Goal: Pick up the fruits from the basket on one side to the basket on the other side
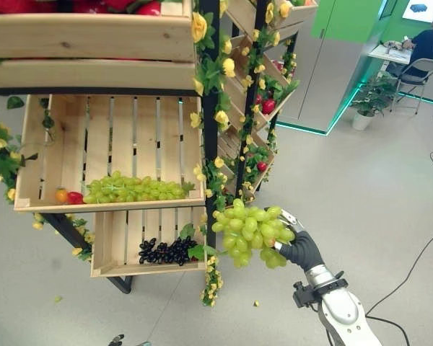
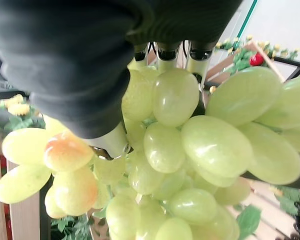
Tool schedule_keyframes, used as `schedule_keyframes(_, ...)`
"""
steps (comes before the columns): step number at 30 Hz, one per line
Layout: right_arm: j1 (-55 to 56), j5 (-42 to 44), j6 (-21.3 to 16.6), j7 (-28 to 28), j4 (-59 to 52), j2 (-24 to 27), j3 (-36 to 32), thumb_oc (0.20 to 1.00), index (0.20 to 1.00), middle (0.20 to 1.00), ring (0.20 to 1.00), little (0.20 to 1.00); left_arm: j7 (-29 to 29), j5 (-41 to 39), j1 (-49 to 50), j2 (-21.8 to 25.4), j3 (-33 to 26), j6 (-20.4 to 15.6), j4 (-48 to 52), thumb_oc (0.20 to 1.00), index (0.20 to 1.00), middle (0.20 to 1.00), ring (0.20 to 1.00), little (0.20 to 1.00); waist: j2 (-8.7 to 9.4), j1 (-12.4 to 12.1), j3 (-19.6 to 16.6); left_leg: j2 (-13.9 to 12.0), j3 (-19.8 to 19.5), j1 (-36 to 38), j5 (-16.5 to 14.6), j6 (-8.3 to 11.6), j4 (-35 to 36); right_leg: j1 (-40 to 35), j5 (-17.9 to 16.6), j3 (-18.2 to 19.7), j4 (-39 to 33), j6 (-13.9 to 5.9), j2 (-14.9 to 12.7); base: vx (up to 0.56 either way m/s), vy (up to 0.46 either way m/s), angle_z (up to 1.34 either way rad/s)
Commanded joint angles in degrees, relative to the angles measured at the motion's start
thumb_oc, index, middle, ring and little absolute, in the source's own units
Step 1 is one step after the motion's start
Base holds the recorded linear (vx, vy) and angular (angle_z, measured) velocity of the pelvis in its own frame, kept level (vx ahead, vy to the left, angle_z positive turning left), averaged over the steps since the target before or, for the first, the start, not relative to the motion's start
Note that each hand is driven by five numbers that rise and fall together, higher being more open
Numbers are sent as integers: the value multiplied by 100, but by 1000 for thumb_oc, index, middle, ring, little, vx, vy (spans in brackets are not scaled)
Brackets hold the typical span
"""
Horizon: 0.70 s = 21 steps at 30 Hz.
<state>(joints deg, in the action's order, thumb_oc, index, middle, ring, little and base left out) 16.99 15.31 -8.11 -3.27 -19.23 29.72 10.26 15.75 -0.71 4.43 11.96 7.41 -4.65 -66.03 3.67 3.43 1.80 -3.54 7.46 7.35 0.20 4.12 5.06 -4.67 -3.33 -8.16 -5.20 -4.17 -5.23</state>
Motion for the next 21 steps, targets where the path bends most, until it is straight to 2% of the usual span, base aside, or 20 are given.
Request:
schedule_keyframes(1, -517, 353, -297, -2, -834, -48, -16, 200, 200, 200, 200, 200, 5, 183, -348, -79, 95, -19, -344, 1000, 1000, 1000, 1000, 1000, 104, -173, -34, 27, 35, 10, -456, -203, -265, 68, 402, 213, 521, -468, -171, -25, 52, -4)
schedule_keyframes(12, -489, 587, -264, -183, -1114, -18, 150, 200, 200, 200, 200, 200, 2, 294, -331, 59, 5, 39, -402, 1000, 1000, 1000, 1000, 1000, 292, -192, -92, 47, 115, 111, -529, -262, -290, 82, 397, 304, 610, -530, -219, -6, 14, -6)
schedule_keyframes(21, -737, 608, -213, -162, -1158, -71, 367, 200, 200, 200, 200, 200, -52, 420, -269, 144, 78, 86, -380, 1000, 1000, 1000, 1000, 1000, 422, -252, -297, 69, 193, 391, -646, -313, -294, -131, 430, 388, 610, -573, -255, 19, 23, -3)
